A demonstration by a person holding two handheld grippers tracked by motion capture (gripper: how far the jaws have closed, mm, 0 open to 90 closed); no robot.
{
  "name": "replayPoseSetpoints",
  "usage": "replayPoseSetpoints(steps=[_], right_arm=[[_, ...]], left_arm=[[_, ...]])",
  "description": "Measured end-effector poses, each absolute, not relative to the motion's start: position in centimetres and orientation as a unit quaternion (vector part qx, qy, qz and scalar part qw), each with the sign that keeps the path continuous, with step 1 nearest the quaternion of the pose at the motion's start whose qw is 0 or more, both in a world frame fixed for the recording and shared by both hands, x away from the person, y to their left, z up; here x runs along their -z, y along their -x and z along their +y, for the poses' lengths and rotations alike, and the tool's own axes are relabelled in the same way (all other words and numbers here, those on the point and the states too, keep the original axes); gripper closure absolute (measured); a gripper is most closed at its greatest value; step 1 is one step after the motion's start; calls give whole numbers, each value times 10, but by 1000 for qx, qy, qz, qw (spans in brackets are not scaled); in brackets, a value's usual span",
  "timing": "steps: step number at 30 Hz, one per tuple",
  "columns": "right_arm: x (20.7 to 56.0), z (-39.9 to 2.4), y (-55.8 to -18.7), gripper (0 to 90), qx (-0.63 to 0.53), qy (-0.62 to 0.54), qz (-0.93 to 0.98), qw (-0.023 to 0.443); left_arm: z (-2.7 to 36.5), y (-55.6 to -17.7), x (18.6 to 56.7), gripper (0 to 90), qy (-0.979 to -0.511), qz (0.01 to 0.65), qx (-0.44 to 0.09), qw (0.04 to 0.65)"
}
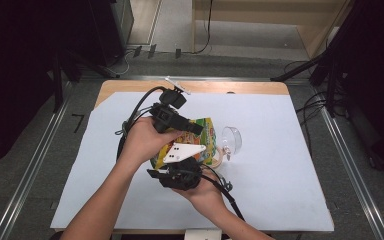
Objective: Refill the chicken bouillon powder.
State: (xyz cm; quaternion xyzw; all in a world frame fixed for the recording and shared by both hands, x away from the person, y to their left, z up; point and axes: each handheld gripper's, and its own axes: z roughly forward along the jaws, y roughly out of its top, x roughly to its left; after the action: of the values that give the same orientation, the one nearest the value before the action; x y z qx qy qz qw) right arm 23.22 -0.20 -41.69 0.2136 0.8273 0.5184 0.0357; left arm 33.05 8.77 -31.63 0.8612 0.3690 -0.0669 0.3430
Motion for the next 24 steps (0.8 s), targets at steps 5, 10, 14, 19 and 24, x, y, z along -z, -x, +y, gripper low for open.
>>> replayPoseSetpoints(steps=[5,10,14,19,24], right_arm=[[418,-2,-232,726,-516,-217,828,31],[419,-2,-233,729,-514,-218,829,32],[419,-2,-233,731,-513,-217,830,35],[418,-2,-233,732,-518,-215,827,37],[418,-2,-233,731,-516,-214,829,38]], left_arm=[[87,-330,317,749,-862,368,65,343],[86,-329,316,752,-863,366,64,342],[85,-327,316,752,-863,366,62,342],[86,-329,316,752,-863,367,65,343],[85,-329,317,750,-862,367,66,343]])
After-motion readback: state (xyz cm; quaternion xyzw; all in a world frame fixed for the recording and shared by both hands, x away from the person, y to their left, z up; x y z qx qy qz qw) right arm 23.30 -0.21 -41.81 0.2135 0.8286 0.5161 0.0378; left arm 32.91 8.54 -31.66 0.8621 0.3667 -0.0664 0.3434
